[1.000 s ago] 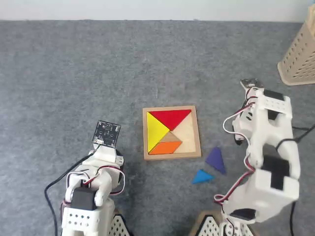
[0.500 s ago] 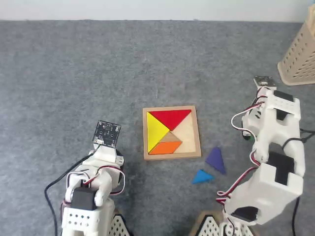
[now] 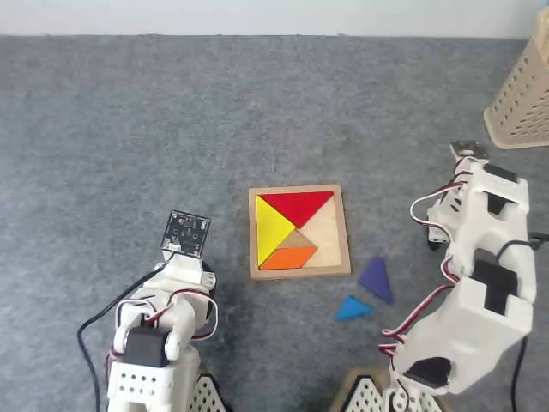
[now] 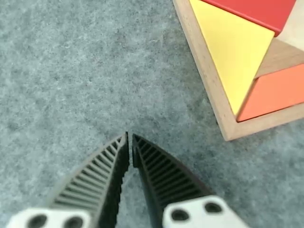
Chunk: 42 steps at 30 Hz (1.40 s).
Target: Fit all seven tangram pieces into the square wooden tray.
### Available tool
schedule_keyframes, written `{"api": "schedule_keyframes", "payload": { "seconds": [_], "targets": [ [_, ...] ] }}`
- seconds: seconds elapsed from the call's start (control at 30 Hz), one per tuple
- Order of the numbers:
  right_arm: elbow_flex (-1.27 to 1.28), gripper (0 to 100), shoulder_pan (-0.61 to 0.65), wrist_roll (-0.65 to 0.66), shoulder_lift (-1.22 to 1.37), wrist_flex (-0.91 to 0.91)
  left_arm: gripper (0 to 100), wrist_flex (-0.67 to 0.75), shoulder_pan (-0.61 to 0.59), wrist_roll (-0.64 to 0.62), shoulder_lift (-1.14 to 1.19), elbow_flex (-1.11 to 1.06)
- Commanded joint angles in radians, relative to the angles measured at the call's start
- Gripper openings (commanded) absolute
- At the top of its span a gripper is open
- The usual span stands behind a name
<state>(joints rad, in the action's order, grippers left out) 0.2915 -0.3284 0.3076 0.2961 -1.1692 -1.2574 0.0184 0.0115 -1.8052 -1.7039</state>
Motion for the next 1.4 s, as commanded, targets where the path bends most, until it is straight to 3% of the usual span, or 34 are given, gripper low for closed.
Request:
{"api": "schedule_keyframes", "payload": {
  "seconds": [0.0, 0.67, 0.83, 0.93, 1.1, 1.37],
  "targets": [
    [-0.014, 4.1, -0.002, -0.011, -0.036, 0.008, 1, -0.006, -0.002, -0.006, -0.021, 0.019],
    [-0.014, 0.7, -0.001, -0.003, -0.390, -0.165, 1, -0.006, -0.002, -0.006, -0.021, 0.019],
    [-0.063, 1.0, -0.002, -0.002, -0.456, -0.119, 1, -0.006, -0.002, -0.006, -0.021, 0.019],
    [-0.164, 5.3, 0.007, 0.058, -0.403, -0.125, 1, -0.006, -0.002, -0.006, -0.021, 0.019],
    [-0.336, 22.9, 0.077, 0.164, -0.200, -0.191, 1, -0.006, -0.002, -0.006, -0.021, 0.019],
    [-0.641, 28.8, 0.081, 0.253, 0.166, -0.234, 1, -0.006, -0.002, -0.006, -0.021, 0.019]
  ]
}}
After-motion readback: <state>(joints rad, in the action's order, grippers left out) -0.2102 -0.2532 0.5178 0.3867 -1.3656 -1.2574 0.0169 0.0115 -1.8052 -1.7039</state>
